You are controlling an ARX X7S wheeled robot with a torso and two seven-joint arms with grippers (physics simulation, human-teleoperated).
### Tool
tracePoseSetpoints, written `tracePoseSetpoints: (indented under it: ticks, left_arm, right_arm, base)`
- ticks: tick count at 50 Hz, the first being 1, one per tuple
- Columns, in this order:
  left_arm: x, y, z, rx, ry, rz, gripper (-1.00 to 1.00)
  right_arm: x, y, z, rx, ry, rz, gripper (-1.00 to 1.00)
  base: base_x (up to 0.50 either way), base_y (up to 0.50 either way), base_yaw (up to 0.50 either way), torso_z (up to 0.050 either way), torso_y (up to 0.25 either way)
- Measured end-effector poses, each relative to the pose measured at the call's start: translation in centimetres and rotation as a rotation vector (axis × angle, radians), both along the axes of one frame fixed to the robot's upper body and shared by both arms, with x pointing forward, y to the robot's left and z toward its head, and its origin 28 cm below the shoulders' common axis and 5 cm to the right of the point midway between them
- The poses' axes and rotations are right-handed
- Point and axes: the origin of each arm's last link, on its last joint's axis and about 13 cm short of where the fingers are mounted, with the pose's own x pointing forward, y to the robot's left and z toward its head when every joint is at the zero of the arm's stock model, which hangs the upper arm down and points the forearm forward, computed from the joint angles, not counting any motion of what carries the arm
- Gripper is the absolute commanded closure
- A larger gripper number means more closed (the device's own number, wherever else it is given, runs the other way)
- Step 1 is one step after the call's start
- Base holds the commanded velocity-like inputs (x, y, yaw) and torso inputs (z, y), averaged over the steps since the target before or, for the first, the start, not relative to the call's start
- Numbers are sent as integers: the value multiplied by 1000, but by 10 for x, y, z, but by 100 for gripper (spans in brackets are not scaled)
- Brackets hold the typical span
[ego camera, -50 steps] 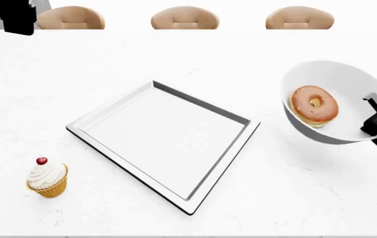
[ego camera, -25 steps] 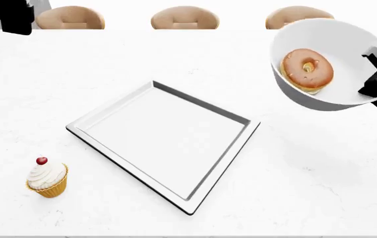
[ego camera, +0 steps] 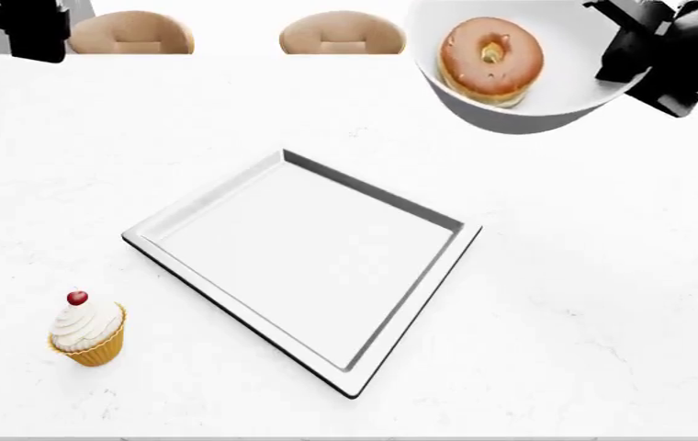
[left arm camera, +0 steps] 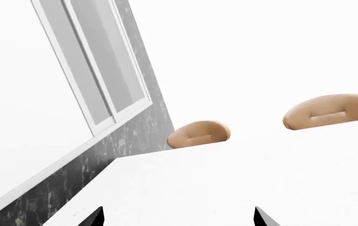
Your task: Pick up the bowl with donut and place it on the tray. Pick up the cupcake and place it on the tray.
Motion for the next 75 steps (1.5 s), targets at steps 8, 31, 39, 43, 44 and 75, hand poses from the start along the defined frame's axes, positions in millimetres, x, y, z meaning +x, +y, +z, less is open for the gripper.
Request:
tracePoseSetpoints:
  ticks: [8,31,39,43,44,75]
  left_arm:
    - [1,0,0,-3,0,2,-100]
    - [2,2,-5,-11,2,10,-100]
    - [2,4,-7,-17,4,13,-100]
    - [2,4,-8,-19,6,13,-100]
    - [2,4,-8,-19,6,13,-100]
    - [2,7,-11,-29,7,23,-100]
  right_arm:
    - [9,26,5,-50,13,75,100]
    - [23,77,8,0,174,247,100]
    - [30,82,-1,43,201,271,100]
    - [35,83,-7,69,211,271,100]
    - [36,83,-9,75,214,271,100]
    - [43,74,-53,160,296,309,100]
  base:
    - [0,0,0,0,0]
    - [0,0,0,0,0]
    - [0,0,0,0,0]
    - [0,0,0,0,0]
    - [0,0,0,0,0]
    - [0,0,0,0,0]
